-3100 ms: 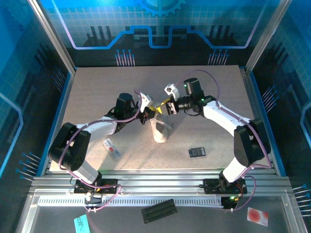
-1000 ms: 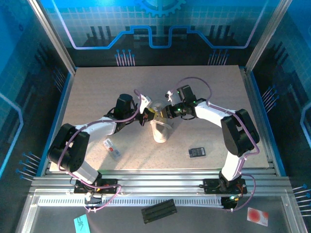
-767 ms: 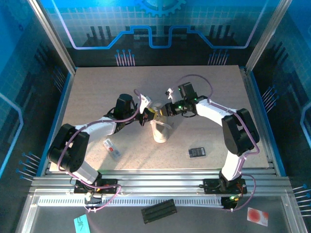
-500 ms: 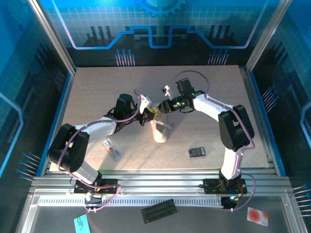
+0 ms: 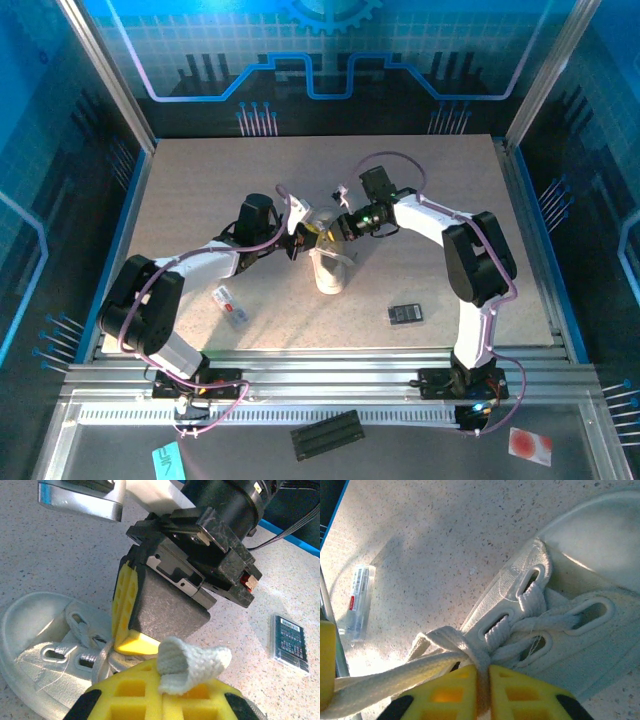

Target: Tie the shoes

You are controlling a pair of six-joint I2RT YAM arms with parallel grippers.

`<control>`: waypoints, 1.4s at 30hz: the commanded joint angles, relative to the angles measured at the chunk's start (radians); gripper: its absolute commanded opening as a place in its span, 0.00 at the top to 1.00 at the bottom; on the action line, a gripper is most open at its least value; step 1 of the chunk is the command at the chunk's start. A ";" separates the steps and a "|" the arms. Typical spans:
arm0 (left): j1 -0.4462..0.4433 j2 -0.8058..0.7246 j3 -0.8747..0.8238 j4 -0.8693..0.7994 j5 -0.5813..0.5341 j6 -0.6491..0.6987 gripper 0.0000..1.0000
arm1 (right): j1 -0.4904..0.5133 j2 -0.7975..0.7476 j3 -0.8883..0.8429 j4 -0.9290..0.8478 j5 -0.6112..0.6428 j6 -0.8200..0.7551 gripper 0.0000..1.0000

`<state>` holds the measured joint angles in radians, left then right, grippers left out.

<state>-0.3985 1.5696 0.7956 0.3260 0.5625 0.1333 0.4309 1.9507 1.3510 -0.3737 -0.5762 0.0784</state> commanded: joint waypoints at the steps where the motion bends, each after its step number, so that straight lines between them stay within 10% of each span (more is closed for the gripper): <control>1: 0.004 -0.028 0.013 -0.019 0.013 0.009 1.00 | -0.008 -0.022 -0.009 0.022 0.028 0.023 0.91; 18: 0.003 -0.019 0.022 -0.037 0.022 0.008 1.00 | -0.030 -0.176 -0.239 0.290 0.133 0.363 0.77; 26: 0.003 -0.017 0.030 -0.049 0.030 0.016 1.00 | -0.065 -0.165 -0.168 0.249 -0.032 0.195 0.59; 42: 0.003 -0.029 0.039 -0.071 0.040 0.027 1.00 | -0.011 0.097 0.197 -0.247 -0.018 -0.114 0.59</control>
<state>-0.3985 1.5677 0.7982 0.2813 0.5671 0.1349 0.3969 2.0197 1.5108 -0.5194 -0.5903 0.0277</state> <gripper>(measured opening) 0.045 0.413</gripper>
